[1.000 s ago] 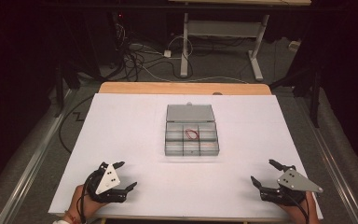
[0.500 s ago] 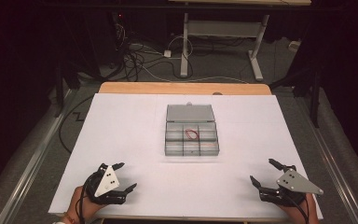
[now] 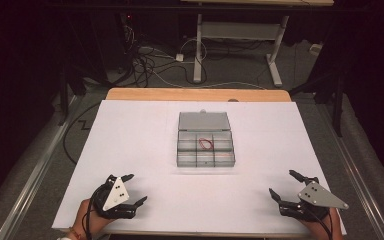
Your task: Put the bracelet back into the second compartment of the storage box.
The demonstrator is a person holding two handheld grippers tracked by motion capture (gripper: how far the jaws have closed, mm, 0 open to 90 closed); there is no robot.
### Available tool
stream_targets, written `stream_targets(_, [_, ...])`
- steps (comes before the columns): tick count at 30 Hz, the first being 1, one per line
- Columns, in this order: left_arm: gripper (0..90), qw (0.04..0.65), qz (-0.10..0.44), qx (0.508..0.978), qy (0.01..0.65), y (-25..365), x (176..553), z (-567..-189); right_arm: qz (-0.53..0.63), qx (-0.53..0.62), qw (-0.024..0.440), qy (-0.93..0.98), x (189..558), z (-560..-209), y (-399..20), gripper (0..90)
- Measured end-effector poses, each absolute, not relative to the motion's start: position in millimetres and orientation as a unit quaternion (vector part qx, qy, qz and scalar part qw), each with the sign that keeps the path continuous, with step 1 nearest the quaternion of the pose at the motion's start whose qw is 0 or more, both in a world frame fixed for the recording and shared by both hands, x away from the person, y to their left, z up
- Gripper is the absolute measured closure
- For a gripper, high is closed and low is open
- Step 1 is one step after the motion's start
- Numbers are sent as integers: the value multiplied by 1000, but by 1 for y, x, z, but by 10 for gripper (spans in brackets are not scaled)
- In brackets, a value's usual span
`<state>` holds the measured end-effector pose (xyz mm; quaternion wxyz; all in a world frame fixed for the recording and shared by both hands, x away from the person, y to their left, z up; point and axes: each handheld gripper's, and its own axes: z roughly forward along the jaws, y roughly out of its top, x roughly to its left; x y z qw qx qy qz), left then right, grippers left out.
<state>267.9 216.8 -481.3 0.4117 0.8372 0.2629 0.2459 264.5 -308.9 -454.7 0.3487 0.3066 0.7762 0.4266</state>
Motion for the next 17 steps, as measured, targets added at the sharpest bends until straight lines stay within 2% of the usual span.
stream_targets(17, [196, 410, 246, 835, 272, 218, 275, -481, 430, 317, 344, 772, 269, -456, -312, 163])
